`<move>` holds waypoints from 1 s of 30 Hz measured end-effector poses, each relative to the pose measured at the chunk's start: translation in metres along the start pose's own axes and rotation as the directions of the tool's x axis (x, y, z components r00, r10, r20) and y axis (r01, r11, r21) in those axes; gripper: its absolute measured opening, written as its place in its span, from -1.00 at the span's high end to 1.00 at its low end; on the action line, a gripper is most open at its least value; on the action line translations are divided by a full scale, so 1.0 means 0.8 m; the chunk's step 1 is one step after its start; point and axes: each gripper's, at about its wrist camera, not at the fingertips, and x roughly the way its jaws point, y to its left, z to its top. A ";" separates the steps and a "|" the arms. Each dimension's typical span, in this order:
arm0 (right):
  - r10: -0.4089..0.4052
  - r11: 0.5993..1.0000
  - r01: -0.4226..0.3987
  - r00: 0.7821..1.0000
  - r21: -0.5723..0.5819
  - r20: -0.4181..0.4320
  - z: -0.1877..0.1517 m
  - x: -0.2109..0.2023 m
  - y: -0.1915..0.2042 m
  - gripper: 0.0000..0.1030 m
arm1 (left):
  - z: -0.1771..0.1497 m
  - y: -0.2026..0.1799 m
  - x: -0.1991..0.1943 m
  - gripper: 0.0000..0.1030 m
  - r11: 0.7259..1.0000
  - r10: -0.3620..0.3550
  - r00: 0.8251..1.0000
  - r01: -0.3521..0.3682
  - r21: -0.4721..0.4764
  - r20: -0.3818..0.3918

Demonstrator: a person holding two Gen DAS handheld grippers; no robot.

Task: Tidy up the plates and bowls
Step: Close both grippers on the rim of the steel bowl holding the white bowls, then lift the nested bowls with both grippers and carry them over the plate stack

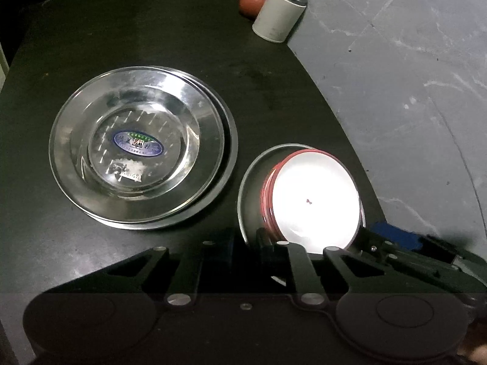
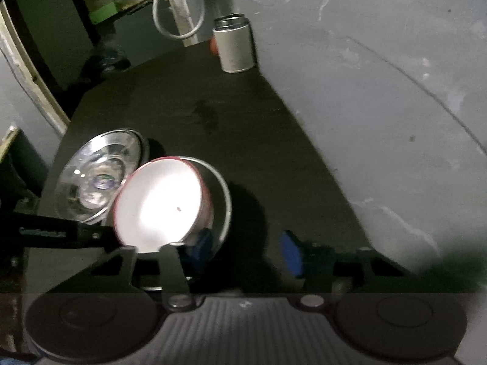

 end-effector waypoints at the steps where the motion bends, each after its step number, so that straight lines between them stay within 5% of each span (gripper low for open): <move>1: 0.008 1.000 -0.008 1.000 0.005 -0.003 0.001 0.000 0.000 0.08 | 0.000 0.001 0.000 0.70 1.000 -0.003 1.000 0.003 -0.003 0.000; 12: 0.075 0.989 -0.069 0.996 0.130 -0.043 0.006 0.020 -0.019 0.16 | -0.001 0.004 -0.002 0.70 1.000 -0.006 1.000 0.006 -0.004 0.002; 18: 0.151 0.978 -0.143 0.988 0.149 -0.043 0.007 0.027 -0.018 0.69 | -0.001 0.005 -0.002 0.71 1.000 -0.015 1.000 0.015 -0.015 0.004; 30: 0.143 0.984 -0.140 0.990 0.113 -0.018 0.005 0.016 -0.012 0.69 | -0.003 0.001 -0.011 0.73 1.000 -0.021 0.999 0.020 0.021 0.034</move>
